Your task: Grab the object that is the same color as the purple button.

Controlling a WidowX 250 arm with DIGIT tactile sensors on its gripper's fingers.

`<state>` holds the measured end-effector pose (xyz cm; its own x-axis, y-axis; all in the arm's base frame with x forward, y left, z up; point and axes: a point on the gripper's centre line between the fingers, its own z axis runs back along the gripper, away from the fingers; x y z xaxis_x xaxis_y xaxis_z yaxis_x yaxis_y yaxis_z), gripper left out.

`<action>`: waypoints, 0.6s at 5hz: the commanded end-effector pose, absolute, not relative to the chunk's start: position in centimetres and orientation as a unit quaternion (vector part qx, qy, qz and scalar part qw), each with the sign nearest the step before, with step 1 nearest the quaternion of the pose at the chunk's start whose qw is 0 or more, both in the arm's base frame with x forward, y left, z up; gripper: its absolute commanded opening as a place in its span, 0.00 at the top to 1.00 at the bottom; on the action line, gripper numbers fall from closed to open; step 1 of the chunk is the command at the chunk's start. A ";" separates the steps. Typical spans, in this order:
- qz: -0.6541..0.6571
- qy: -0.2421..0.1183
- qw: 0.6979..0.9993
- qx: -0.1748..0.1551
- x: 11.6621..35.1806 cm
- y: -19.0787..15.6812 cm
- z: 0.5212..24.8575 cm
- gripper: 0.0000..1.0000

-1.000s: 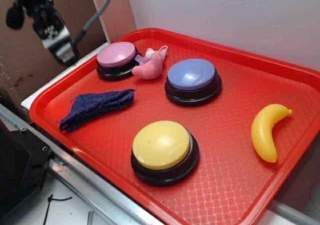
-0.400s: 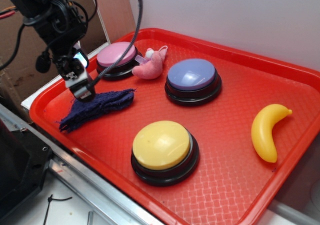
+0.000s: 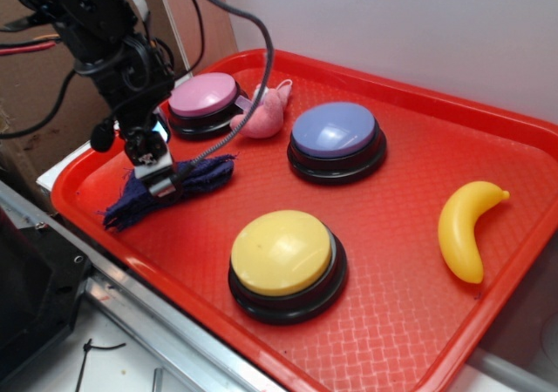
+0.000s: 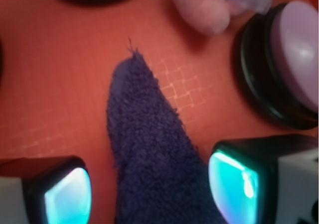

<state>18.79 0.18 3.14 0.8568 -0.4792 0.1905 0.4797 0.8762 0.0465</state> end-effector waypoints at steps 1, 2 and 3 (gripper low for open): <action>-0.235 -0.072 0.969 0.018 20.0 0.3 1.4 0.00; -0.235 -0.059 0.970 0.031 20.1 0.2 0.8 0.00; -0.221 -0.046 0.973 0.050 20.1 0.4 0.6 1.00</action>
